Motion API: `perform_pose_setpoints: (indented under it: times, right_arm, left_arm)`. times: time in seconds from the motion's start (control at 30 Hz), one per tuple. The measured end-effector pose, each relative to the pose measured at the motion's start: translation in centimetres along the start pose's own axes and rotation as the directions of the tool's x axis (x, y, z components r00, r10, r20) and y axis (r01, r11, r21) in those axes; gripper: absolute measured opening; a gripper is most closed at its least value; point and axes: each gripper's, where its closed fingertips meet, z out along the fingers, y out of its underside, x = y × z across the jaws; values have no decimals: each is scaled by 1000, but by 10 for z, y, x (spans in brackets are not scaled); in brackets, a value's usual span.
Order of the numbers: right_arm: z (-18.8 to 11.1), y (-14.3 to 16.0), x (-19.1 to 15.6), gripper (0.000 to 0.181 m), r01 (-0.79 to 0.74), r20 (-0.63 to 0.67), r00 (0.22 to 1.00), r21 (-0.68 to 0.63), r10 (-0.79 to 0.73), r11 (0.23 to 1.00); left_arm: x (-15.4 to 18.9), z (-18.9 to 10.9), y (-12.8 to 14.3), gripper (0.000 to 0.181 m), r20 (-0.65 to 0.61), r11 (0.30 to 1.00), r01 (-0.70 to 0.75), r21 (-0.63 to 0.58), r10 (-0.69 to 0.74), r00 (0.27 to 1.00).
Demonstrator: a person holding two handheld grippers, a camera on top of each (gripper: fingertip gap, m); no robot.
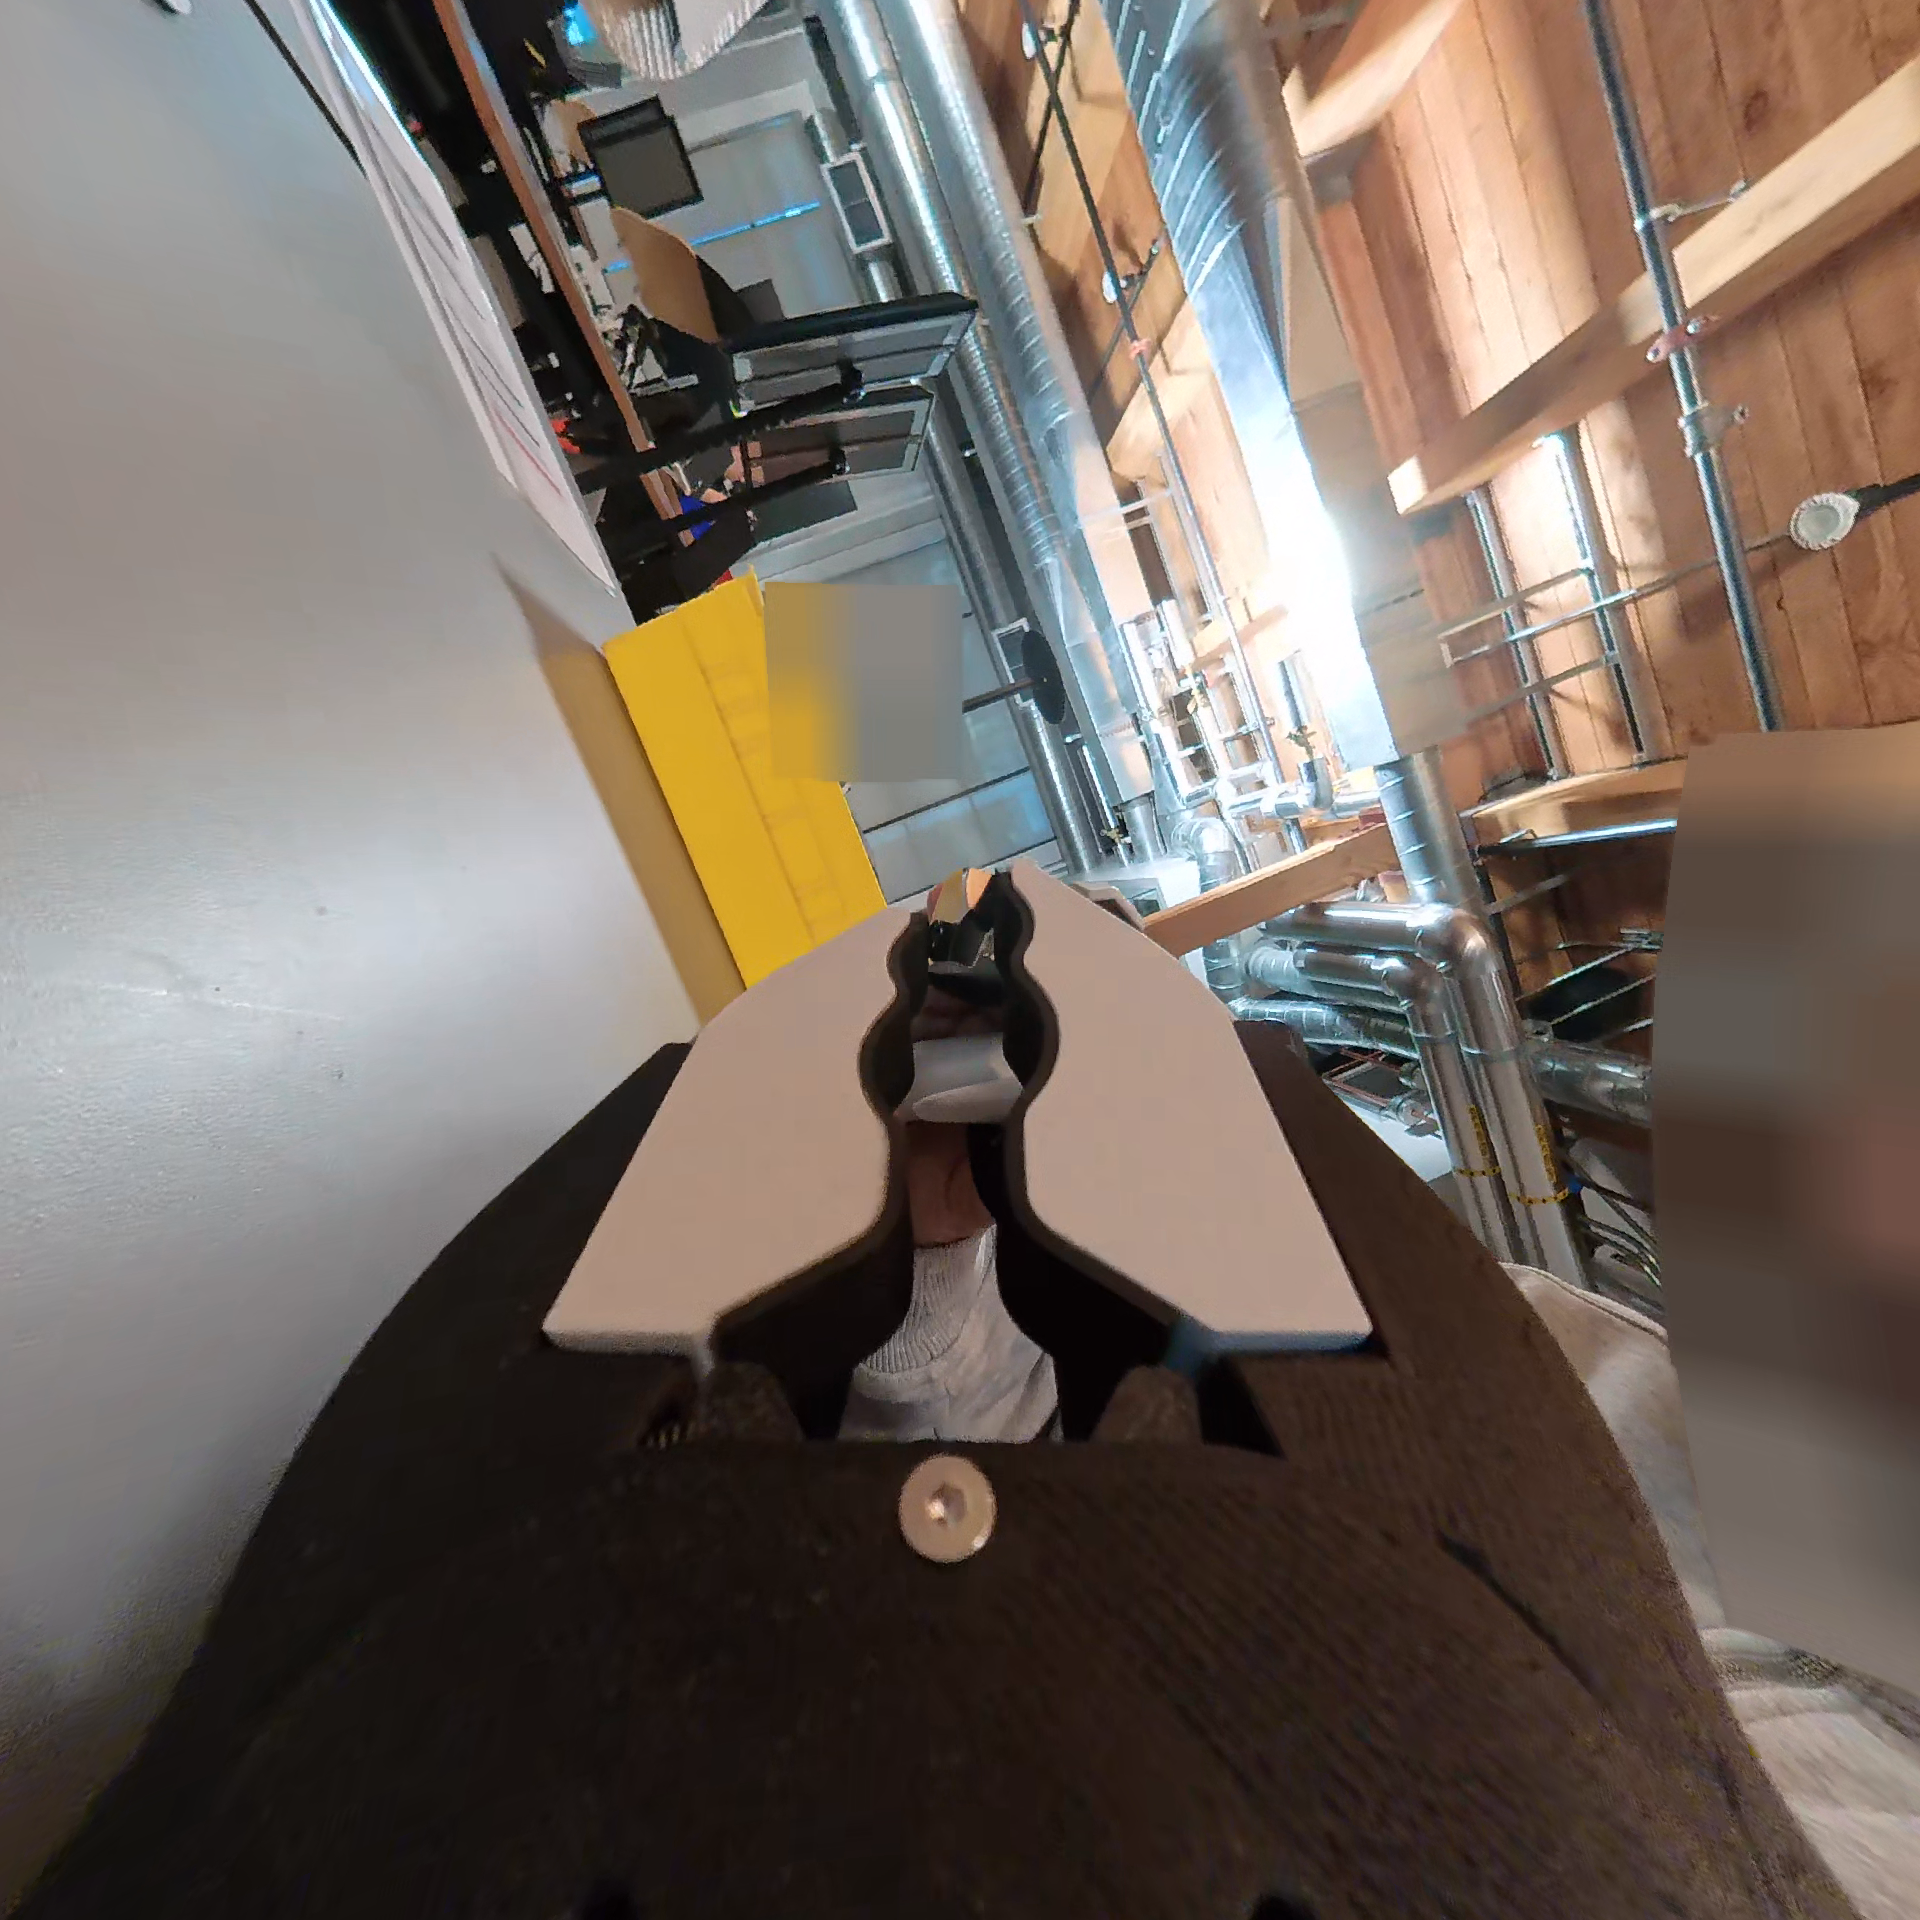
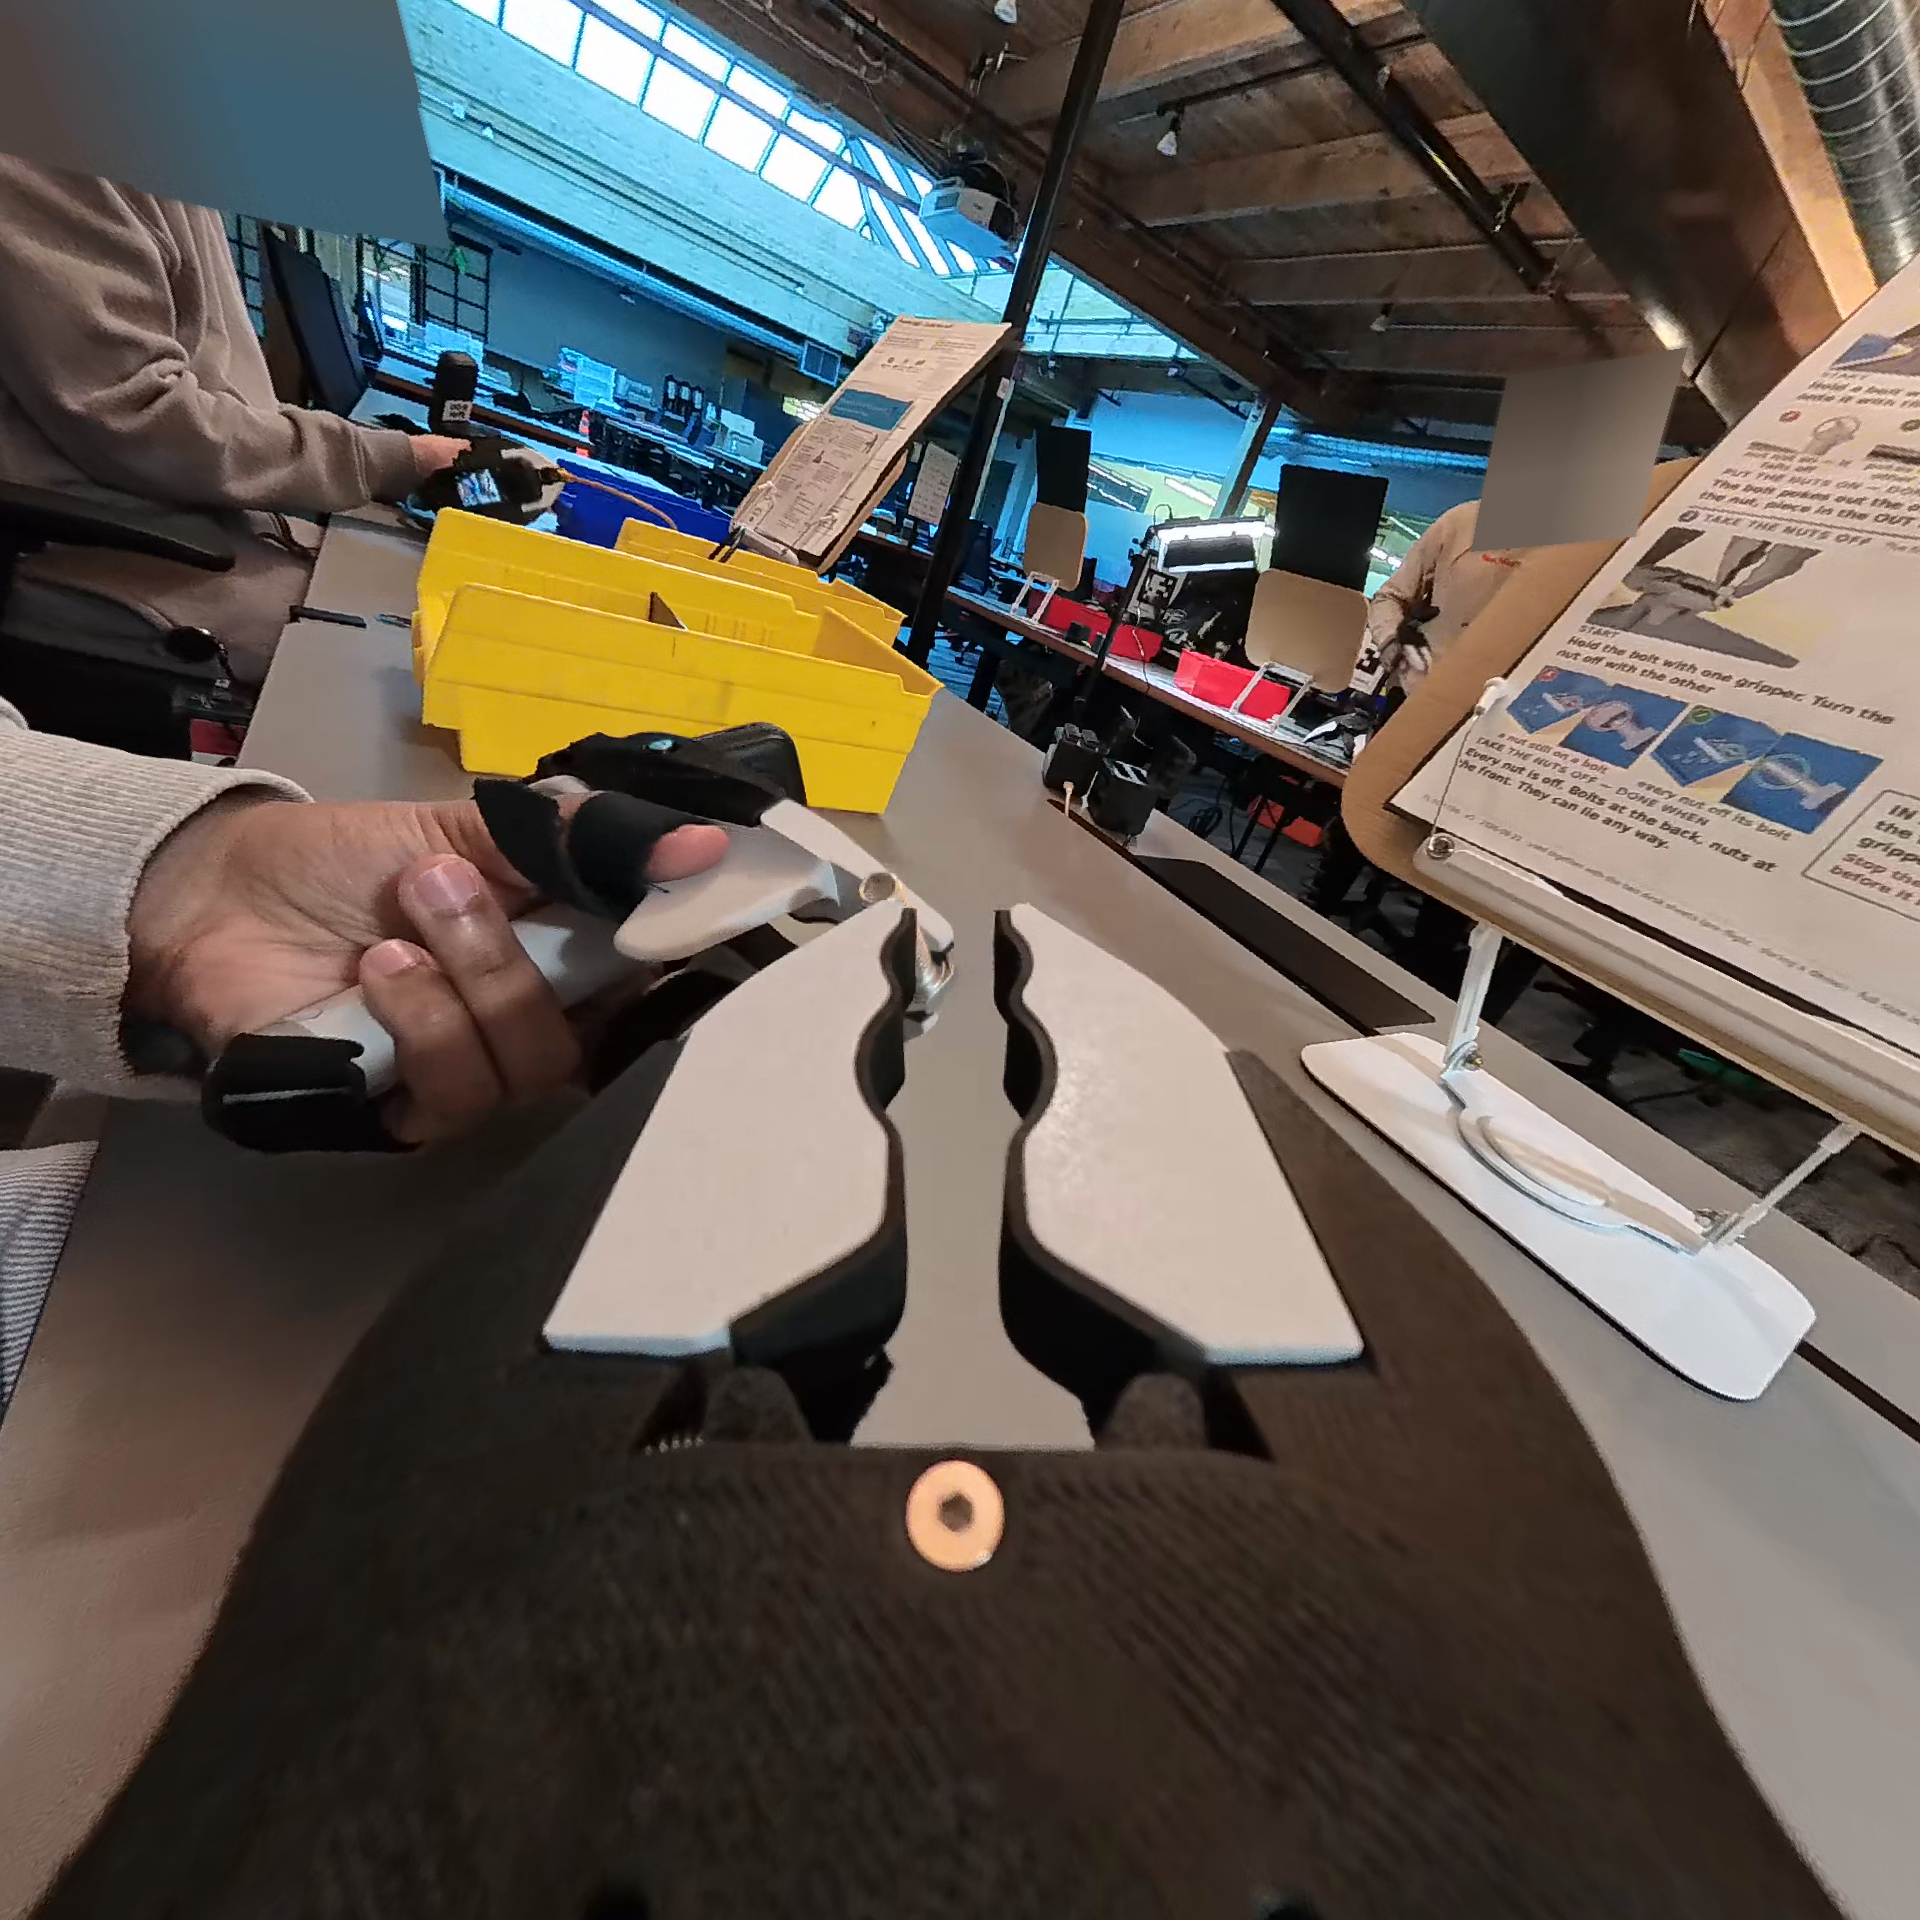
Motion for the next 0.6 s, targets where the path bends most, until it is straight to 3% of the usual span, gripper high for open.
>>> perform_pose_setpoints:
  times: [0.03,0.6]
  right_arm:
    - [0,0,-1,14,3,1,1000,-1,-3,1000]
    - [4,7,-12,16,74,31,997,-32,-73,997]
  left_arm:
    - [0,1,1,16,0,1000,4,-5,-4,1000]
    - [0,5,10,15,-5,999,23,-42,-23,1000]
